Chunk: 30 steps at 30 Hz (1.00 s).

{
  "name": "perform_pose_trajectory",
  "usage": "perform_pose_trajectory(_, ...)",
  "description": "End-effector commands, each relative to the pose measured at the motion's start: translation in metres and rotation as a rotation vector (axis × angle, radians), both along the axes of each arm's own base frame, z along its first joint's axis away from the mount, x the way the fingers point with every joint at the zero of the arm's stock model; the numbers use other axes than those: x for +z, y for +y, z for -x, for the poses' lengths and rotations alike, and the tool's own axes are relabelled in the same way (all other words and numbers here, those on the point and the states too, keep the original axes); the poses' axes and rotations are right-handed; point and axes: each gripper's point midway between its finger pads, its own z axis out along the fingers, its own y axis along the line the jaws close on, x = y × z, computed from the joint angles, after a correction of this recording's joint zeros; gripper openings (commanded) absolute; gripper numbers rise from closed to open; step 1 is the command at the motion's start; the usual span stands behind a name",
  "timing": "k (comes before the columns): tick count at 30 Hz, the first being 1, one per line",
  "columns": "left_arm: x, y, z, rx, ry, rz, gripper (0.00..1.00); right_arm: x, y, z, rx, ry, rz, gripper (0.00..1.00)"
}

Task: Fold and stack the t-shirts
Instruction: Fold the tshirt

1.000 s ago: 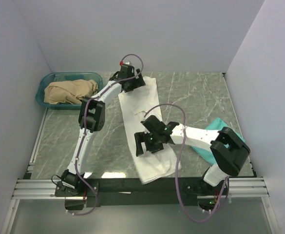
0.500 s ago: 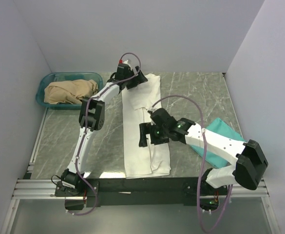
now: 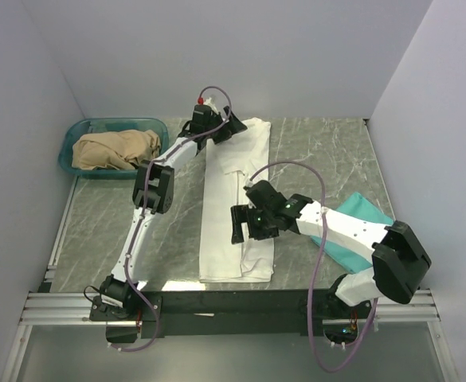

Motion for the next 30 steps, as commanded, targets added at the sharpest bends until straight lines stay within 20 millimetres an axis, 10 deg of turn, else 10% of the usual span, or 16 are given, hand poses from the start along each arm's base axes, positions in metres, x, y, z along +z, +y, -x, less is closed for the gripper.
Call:
perform_pose_trajectory(1,0.116,0.001,0.022,-0.042,-0.136,-0.011,0.99,-0.009,-0.005,0.005,0.015,-0.034,0.086,0.95)
perform_pose_trajectory(6,0.168,0.026,0.069,-0.044,-0.136,-0.096,0.99,-0.018,-0.012,0.028,0.082,-0.056,0.117,0.84)
perform_pose_trajectory(11,0.156,0.077,0.156,0.034,-0.024,-0.199,0.99,-0.021,-0.011,0.046,0.193,-0.089,0.116,0.79)
perform_pose_trajectory(12,0.185,0.086,0.180,0.066,-0.068,-0.161,1.00,-0.022,-0.011,0.049,0.212,-0.095,0.119,0.79)
perform_pose_trajectory(13,0.135,0.100,0.205,0.091,0.020,-0.203,0.99,-0.022,-0.010,0.051,0.238,-0.109,0.119,0.79)
perform_pose_trajectory(18,0.116,0.147,0.295,0.302,0.056,-0.219,0.99,-0.022,-0.010,0.050,0.304,-0.158,0.173,0.77)
perform_pose_trajectory(21,0.068,0.161,0.350,0.299,0.162,-0.246,1.00,-0.023,-0.008,0.047,0.337,-0.197,0.214,0.70)
perform_pose_trajectory(30,0.030,0.158,0.431,0.182,0.303,-0.189,0.99,-0.028,0.004,0.052,0.453,-0.225,0.266,0.54)
